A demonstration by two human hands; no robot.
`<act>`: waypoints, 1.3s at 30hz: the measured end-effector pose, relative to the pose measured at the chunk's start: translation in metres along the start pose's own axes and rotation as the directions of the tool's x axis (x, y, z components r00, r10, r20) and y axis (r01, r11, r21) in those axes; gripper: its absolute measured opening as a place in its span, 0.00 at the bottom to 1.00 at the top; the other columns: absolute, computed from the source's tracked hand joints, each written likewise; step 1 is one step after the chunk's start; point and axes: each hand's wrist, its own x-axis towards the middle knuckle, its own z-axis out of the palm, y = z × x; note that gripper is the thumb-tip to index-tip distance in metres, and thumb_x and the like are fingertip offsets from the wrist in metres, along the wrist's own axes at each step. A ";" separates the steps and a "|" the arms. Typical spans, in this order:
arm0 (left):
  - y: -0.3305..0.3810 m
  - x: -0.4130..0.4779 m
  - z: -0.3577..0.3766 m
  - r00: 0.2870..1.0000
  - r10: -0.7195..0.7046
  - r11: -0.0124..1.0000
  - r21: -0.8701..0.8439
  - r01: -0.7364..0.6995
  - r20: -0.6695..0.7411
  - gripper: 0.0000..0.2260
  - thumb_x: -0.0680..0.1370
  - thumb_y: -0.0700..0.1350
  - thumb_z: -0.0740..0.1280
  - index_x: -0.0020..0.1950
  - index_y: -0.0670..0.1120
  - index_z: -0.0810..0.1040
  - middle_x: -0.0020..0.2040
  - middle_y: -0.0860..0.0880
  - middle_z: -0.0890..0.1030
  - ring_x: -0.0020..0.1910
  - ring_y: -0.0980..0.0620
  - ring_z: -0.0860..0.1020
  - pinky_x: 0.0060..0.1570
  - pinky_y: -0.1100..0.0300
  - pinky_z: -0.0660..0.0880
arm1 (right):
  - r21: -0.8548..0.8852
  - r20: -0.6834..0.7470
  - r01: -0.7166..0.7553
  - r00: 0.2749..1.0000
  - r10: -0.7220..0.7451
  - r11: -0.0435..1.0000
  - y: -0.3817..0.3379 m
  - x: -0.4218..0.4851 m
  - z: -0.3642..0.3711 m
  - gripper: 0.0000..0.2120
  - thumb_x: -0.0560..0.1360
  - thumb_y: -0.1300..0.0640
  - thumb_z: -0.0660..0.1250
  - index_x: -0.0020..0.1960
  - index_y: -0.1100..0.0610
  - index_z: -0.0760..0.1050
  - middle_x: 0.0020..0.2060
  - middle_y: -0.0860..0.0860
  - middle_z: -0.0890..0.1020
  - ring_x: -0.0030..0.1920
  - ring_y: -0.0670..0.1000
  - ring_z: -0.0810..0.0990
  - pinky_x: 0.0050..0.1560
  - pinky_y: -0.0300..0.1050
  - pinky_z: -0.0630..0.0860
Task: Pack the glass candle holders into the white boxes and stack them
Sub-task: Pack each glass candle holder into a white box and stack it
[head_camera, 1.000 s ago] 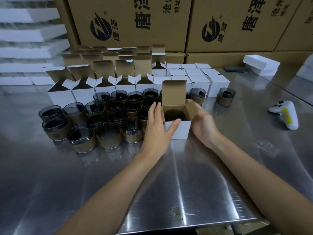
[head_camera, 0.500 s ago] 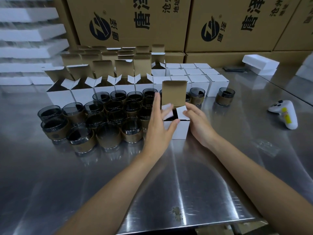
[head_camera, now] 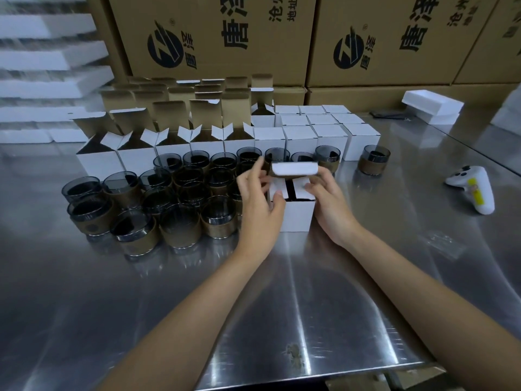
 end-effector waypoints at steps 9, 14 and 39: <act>-0.007 -0.007 -0.002 0.995 -0.090 0.991 -0.097 0.094 0.044 0.21 0.82 0.34 0.53 0.74 0.46 0.64 0.69 0.52 0.71 0.67 0.62 0.68 0.70 0.64 0.64 | -0.086 0.141 -0.081 0.986 0.093 0.993 -0.006 0.002 -0.014 0.17 0.77 0.40 0.62 0.55 0.52 0.76 0.55 0.47 0.82 0.56 0.45 0.80 0.54 0.41 0.76; -0.004 -0.008 -0.005 0.992 -0.124 0.970 -0.215 0.116 -0.024 0.19 0.80 0.41 0.54 0.71 0.47 0.67 0.60 0.54 0.79 0.63 0.63 0.72 0.66 0.66 0.65 | -0.293 0.252 0.051 0.967 0.025 0.955 0.000 -0.007 -0.021 0.24 0.72 0.39 0.66 0.63 0.49 0.68 0.63 0.47 0.76 0.66 0.47 0.74 0.63 0.42 0.71; -0.005 -0.008 0.005 0.966 -0.238 0.954 -0.161 0.252 0.102 0.24 0.74 0.46 0.53 0.71 0.49 0.63 0.69 0.50 0.66 0.69 0.53 0.65 0.71 0.50 0.63 | 0.018 0.177 -0.290 0.943 0.282 0.957 -0.013 0.001 0.010 0.11 0.56 0.62 0.61 0.36 0.50 0.73 0.41 0.53 0.75 0.42 0.53 0.71 0.36 0.45 0.65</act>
